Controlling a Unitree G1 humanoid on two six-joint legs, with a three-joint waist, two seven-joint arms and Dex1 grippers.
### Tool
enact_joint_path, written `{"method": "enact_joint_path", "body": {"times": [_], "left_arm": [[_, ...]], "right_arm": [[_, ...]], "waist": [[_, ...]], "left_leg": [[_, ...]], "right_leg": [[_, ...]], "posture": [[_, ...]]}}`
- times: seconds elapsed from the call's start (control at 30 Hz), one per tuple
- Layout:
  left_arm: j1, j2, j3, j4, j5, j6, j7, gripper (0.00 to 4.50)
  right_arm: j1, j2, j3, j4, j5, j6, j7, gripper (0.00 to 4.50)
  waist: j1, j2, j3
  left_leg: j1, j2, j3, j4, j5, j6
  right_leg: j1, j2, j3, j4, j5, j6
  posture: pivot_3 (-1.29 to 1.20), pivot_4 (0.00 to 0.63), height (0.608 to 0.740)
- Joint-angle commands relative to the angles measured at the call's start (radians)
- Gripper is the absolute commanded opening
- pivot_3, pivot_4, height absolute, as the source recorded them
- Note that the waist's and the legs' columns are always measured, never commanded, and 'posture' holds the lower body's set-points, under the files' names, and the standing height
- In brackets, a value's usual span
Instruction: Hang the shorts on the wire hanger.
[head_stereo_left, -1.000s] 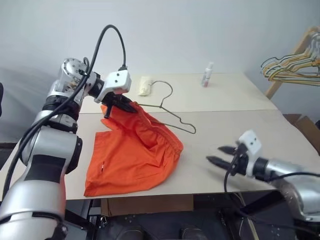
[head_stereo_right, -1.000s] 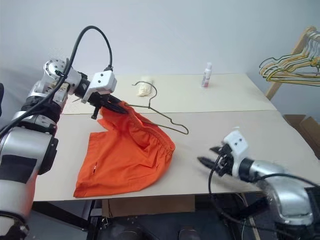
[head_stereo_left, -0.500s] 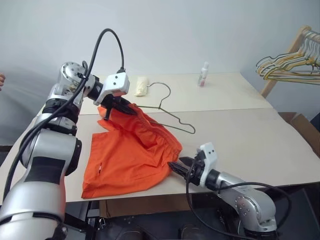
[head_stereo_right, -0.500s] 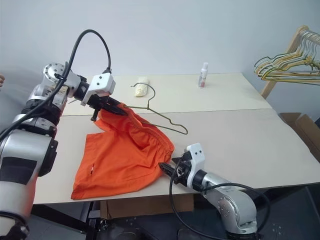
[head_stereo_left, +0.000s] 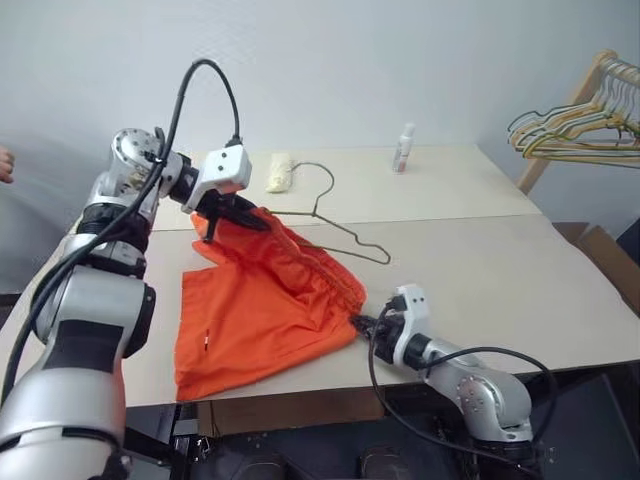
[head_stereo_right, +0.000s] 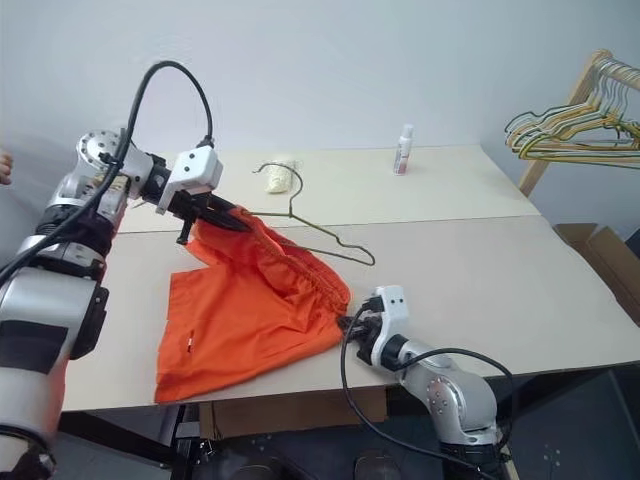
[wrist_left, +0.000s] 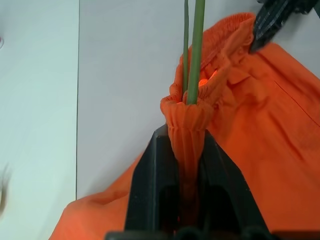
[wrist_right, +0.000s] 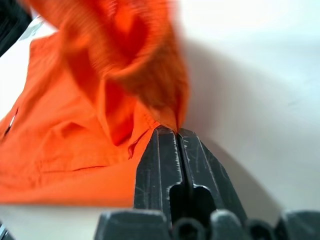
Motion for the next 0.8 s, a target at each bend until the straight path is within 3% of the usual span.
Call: {"method": "enact_joint_path", "body": {"times": [0.03, 0.27, 0.5, 0.8], "left_arm": [[0.0, 0.065, -0.077, -0.1, -0.144, -0.012, -0.003, 0.09], [-0.014, 0.158, -0.211, -0.193, -0.298, 0.004, -0.003, 0.09], [-0.026, 0.172, -0.222, -0.197, -0.389, 0.015, -0.003, 0.09], [-0.012, 0.224, -0.28, -0.241, -0.43, 0.01, -0.003, 0.09]], "right_arm": [[-0.042, -0.066, -0.1, -0.005, 0.095, 0.031, 0.063, 0.03], [-0.112, -0.24, -0.219, 0.039, 0.301, 0.162, 0.199, 0.03], [-0.125, -0.385, -0.139, 0.106, 0.261, 0.13, 0.309, 0.03], [-0.151, -0.4, -0.109, 0.206, 0.217, 0.088, 0.333, 0.03]], "waist": [[0.0, 0.0, 0.0], [-0.005, 0.0, 0.0], [-0.002, 0.0, 0.0], [0.0, 0.0, 0.0]], "left_leg": [[0.0, 0.0, 0.0, 0.0, 0.0, 0.0], [0.001, 0.001, 0.0, 0.0, 0.0, 0.0], [0.001, 0.001, 0.0, 0.0, 0.0, 0.0], [0.0, 0.001, 0.0, 0.001, 0.0, 0.001]], "right_leg": [[0.0, 0.0, 0.0, 0.0, 0.0, 0.0], [0.001, 0.0, 0.0, 0.0, 0.0, 0.0], [0.001, 0.0, 0.0, -0.001, -0.001, 0.001], [0.001, 0.0, 0.0, 0.0, -0.001, 0.001]], "posture": [[-0.03, 0.0, 0.74], [-0.04, 0.0, 0.74], [-0.03, 0.0, 0.74], [-0.02, 0.0, 0.74]]}}
